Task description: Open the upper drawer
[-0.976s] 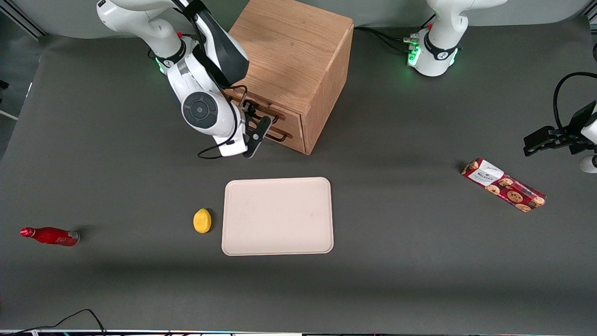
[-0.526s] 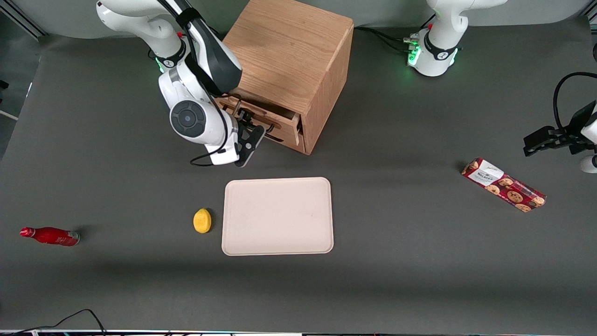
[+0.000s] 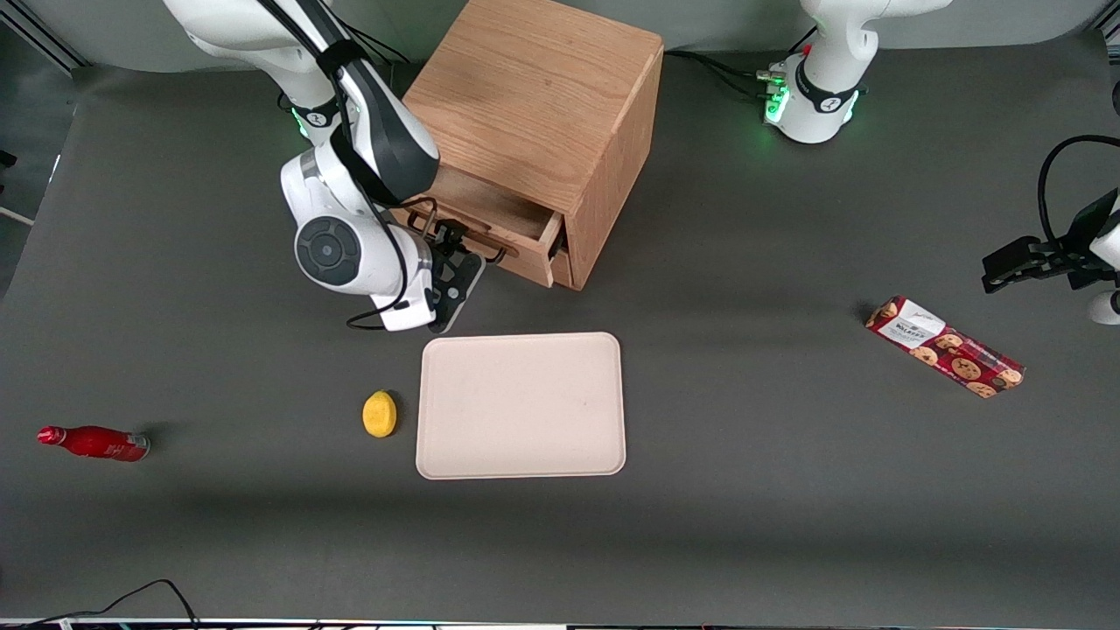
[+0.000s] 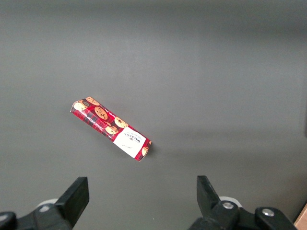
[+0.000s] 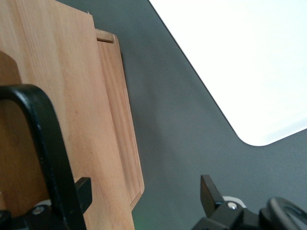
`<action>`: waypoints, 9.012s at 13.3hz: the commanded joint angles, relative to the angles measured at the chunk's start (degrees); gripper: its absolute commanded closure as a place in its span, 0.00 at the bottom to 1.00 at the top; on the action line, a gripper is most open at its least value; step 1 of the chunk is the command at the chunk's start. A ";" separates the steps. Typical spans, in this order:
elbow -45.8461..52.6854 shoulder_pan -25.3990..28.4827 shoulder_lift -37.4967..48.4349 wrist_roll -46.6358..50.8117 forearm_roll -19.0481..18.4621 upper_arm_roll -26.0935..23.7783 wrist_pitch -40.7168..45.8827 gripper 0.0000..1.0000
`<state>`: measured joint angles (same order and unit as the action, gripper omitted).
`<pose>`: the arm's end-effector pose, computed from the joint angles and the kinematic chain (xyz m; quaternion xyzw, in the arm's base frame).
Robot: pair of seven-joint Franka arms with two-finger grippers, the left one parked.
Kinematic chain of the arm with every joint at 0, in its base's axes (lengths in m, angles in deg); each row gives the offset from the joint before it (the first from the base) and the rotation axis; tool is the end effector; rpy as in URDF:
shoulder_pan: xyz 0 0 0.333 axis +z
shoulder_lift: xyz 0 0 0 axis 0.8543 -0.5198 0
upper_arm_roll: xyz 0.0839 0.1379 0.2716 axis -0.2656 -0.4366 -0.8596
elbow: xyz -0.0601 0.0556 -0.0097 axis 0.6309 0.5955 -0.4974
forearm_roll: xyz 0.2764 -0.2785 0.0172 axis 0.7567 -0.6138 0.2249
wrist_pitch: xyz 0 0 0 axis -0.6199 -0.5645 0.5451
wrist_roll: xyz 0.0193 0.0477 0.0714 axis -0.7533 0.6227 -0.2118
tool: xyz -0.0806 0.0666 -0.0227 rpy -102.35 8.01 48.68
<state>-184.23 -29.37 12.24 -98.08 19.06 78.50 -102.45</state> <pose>0.5276 0.3022 0.3610 -0.8694 -0.4568 0.1360 0.1299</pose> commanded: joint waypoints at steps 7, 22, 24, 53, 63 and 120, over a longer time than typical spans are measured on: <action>4.19 -3.12 -4.62 -5.24 0.96 0.26 0.01 0.00; 10.60 -7.43 -9.36 -10.50 2.45 0.43 1.24 0.00; 11.92 -8.31 -10.07 -12.00 2.63 0.43 1.86 0.00; 18.16 -14.03 -13.76 -19.12 3.33 1.14 4.58 0.00; 22.55 -10.25 -16.74 -19.03 7.54 2.45 4.58 0.00; 31.80 -13.23 -1.74 22.37 -0.14 3.71 18.12 0.00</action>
<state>-147.91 -43.12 5.77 -89.45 24.56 85.35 -84.22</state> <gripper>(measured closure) 0.000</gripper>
